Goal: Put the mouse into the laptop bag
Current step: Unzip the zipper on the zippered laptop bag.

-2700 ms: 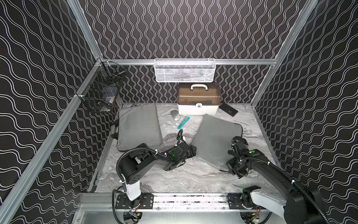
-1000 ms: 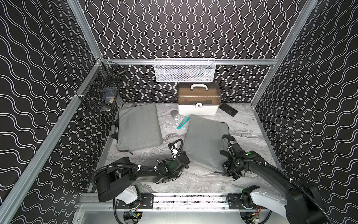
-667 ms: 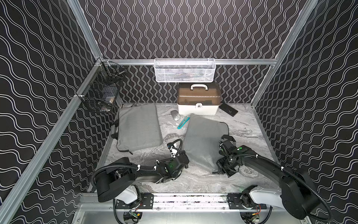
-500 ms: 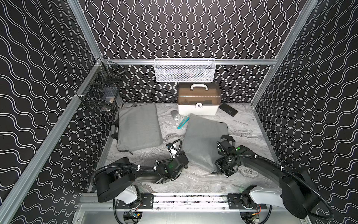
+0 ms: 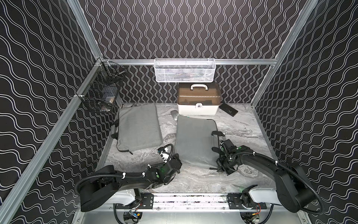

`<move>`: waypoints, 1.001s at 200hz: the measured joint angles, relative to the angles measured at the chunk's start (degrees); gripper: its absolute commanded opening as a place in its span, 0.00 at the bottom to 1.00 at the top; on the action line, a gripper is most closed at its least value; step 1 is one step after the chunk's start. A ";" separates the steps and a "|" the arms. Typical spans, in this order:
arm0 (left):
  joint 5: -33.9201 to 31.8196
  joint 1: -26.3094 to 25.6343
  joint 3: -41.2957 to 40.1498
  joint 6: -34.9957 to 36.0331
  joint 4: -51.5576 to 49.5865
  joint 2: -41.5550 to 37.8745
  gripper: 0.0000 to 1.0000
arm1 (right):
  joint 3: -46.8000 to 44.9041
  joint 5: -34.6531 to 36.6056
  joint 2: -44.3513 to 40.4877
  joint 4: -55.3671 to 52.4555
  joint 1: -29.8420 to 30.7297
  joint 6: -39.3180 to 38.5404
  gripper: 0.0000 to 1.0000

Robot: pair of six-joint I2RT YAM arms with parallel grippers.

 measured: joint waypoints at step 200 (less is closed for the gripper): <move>2.58 -1.66 12.22 1.42 13.79 27.76 0.00 | 3.08 4.55 3.43 -3.87 -1.86 -2.91 0.00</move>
